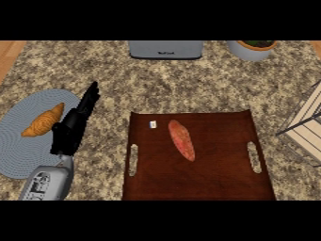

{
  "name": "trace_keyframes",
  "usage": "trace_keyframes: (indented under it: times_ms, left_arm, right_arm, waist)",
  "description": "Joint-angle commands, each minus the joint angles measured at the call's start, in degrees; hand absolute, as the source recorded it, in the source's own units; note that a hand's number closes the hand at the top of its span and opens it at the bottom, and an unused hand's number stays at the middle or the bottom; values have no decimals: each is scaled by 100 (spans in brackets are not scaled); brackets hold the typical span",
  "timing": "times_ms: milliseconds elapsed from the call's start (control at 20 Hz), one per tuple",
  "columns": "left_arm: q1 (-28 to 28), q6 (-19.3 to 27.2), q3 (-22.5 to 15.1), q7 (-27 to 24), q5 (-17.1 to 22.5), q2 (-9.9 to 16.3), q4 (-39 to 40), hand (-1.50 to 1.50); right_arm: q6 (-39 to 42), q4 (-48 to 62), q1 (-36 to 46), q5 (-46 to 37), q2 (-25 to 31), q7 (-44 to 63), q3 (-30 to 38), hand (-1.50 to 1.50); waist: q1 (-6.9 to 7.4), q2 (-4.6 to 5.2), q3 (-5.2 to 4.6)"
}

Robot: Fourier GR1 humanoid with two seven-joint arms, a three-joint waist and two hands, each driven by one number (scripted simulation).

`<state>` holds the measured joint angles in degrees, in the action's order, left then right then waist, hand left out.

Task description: Pick the can from the tray and place it in the tiered shelf

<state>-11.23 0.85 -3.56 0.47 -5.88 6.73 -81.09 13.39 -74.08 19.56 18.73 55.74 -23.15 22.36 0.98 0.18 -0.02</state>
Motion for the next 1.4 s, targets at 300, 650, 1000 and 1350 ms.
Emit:
trace_keyframes:
  times_ms: [300, 650, 1000, 1350]
  left_arm:
    - [-1, -94, 26, -145, -35, -50, 86, 0]
    - [-43, -43, 22, 32, -134, -98, 14, 0]
    - [-36, -156, 187, -147, -63, -26, 217, 0]
    - [174, -1, -49, 207, -260, -181, -412, 0]
  right_arm:
    - [-561, 1301, 579, -1385, 288, -363, -267, 150]
    - [-933, 2984, 1553, -1909, -31, -744, -469, -150]
    - [395, 3076, 1283, -1032, 49, -597, 48, -150]
    - [1139, 3395, 2048, -902, 341, -67, 1, -150]
  waist:
    - [53, 41, 2]
    - [43, 20, 5]
    - [-85, -13, 2]
    - [-26, -17, 3]
